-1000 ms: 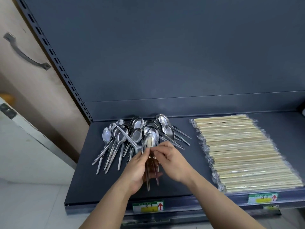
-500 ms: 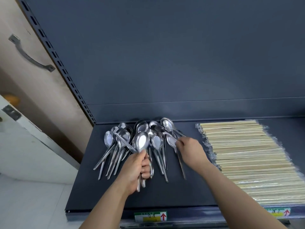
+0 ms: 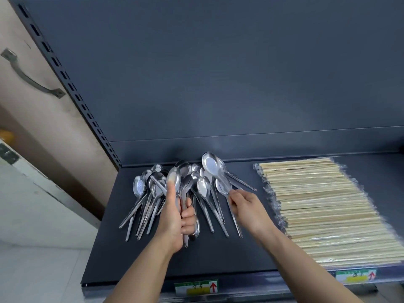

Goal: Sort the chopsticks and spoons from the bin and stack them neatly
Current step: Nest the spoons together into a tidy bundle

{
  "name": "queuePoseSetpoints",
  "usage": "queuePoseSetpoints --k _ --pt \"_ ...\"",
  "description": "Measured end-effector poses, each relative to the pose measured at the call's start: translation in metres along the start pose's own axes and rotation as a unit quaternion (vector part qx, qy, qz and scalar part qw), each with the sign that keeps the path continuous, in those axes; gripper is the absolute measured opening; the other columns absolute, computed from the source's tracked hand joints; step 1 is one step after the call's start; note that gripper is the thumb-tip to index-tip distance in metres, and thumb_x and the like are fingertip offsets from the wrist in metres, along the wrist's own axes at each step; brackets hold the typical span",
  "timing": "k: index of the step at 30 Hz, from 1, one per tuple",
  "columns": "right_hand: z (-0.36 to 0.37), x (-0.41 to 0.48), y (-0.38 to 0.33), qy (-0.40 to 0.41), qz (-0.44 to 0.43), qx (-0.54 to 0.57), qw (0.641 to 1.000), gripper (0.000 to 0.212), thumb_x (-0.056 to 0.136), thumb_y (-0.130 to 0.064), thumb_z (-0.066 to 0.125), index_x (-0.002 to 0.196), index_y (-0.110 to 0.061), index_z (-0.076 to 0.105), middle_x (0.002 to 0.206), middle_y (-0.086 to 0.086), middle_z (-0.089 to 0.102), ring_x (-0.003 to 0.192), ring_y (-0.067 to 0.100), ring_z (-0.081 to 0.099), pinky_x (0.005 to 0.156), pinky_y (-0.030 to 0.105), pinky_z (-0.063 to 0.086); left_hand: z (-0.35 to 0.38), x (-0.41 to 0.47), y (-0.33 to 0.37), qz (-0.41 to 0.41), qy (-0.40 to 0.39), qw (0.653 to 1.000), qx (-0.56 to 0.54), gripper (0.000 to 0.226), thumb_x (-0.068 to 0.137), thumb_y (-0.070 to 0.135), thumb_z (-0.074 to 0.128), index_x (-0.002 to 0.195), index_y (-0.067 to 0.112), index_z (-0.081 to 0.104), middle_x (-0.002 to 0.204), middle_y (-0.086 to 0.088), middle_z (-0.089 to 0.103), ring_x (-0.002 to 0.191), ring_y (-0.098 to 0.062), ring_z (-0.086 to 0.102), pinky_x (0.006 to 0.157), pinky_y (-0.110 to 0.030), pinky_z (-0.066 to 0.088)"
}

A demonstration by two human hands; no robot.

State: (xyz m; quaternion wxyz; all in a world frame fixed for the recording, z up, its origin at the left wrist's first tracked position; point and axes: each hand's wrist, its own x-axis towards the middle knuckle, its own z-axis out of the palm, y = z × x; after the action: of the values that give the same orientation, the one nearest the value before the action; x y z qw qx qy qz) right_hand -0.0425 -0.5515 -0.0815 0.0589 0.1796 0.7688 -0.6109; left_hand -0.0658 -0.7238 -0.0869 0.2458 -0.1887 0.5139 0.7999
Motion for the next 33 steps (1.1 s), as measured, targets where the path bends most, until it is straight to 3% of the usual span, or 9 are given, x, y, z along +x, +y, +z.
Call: queuePoseSetpoints --k 4,9,14,19,22,24,27,30,33 --pt "0.015 -0.011 0.001 -0.032 0.02 0.019 0.999 0.03 0.095 -0.014 0.038 0.065 -0.017 0.041 0.047 -0.007 0.03 0.038 0.008 0.02 0.037 0.02 0.018 -0.002 -0.004 0.001 -0.002 -0.022 0.999 -0.025 0.051 0.089 0.065 0.043 0.069 0.018 0.041 0.054 0.004 0.03 0.035 -0.005 0.017 0.036 -0.014 0.009" --pt "0.034 -0.025 -0.005 -0.066 0.032 0.026 0.997 0.03 0.094 -0.012 0.036 0.065 -0.017 0.04 0.046 -0.007 0.031 0.038 0.008 0.022 0.037 0.019 0.018 -0.007 -0.001 -0.003 0.054 0.01 0.998 0.042 0.04 0.1 0.045 0.04 0.071 0.017 0.04 0.057 0.002 0.042 0.038 -0.006 0.024 0.033 -0.017 0.021" --pt "0.041 -0.036 -0.01 -0.077 0.062 0.034 0.994 0.029 0.092 -0.012 0.034 0.063 -0.018 0.034 0.048 -0.004 0.03 0.04 0.011 0.02 0.04 0.019 0.014 -0.008 -0.009 0.0 0.077 0.018 0.996 0.03 0.047 0.092 0.051 0.052 0.059 0.018 0.041 0.052 0.003 0.022 0.044 -0.01 0.022 0.039 -0.021 0.028" --pt "0.048 -0.048 -0.015 -0.102 0.073 0.059 0.99 0.035 0.091 -0.011 0.033 0.057 -0.019 0.032 0.049 -0.001 0.029 0.039 0.012 0.019 0.042 0.02 0.013 -0.006 -0.019 0.0 0.077 0.006 0.996 0.046 0.042 0.098 0.044 0.044 0.089 0.006 0.06 0.049 0.003 0.028 0.039 -0.008 0.024 0.035 -0.019 0.026" --pt "0.051 -0.052 -0.018 -0.096 0.066 0.032 0.993 0.034 0.091 -0.011 0.032 0.058 -0.018 0.033 0.05 0.001 0.032 0.038 0.012 0.022 0.041 0.02 0.015 -0.007 -0.017 -0.002 0.056 0.018 0.998 0.032 0.048 0.098 0.043 0.047 0.105 -0.002 0.063 0.058 0.0 0.047 0.044 -0.01 0.032 0.04 -0.021 0.029" --pt "0.054 -0.054 -0.02 -0.107 0.069 0.023 0.992 0.034 0.092 -0.013 0.031 0.058 -0.017 0.035 0.051 0.001 0.032 0.039 0.012 0.021 0.042 0.021 0.014 -0.01 -0.019 -0.001 0.043 -0.003 0.998 0.035 0.056 0.095 0.046 0.048 0.11 -0.005 0.064 0.063 -0.003 0.047 0.05 -0.014 0.036 0.046 -0.025 0.033" --pt "0.056 -0.057 -0.025 -0.154 0.101 0.032 0.982 0.036 0.093 -0.016 0.032 0.058 -0.017 0.039 0.047 -0.003 0.033 0.039 0.012 0.021 0.044 0.023 0.014 -0.013 -0.022 0.001 0.036 -0.026 0.996 0.072 0.05 0.092 0.049 0.051 0.096 0.003 0.071 0.064 -0.007 0.051 0.053 -0.02 0.047 0.053 -0.031 0.041" --pt "0.05 -0.054 -0.029 -0.204 0.089 -0.041 0.974 0.033 0.095 -0.025 0.038 0.067 -0.013 0.049 0.052 0.001 0.045 0.038 0.015 0.039 0.042 0.023 0.029 -0.013 -0.024 0.004 0.016 -0.038 0.997 0.073 0.038 0.091 0.045 0.054 0.082 0.01 0.063 0.068 -0.005 0.057 0.055 -0.021 0.054 0.057 -0.034 0.048" --pt "0.042 -0.033 -0.024 -0.085 0.009 -0.098 0.992 0.028 0.095 -0.031 0.05 0.072 -0.016 0.057 0.062 0.002 0.062 0.05 0.016 0.059 0.052 0.028 0.048 -0.018 -0.026 0.008 -0.01 -0.052 0.996 0.077 0.035 0.092 0.04 0.055 0.074 0.011 0.057 0.076 -0.009 0.065 0.065 -0.021 0.063 0.064 -0.035 0.054"
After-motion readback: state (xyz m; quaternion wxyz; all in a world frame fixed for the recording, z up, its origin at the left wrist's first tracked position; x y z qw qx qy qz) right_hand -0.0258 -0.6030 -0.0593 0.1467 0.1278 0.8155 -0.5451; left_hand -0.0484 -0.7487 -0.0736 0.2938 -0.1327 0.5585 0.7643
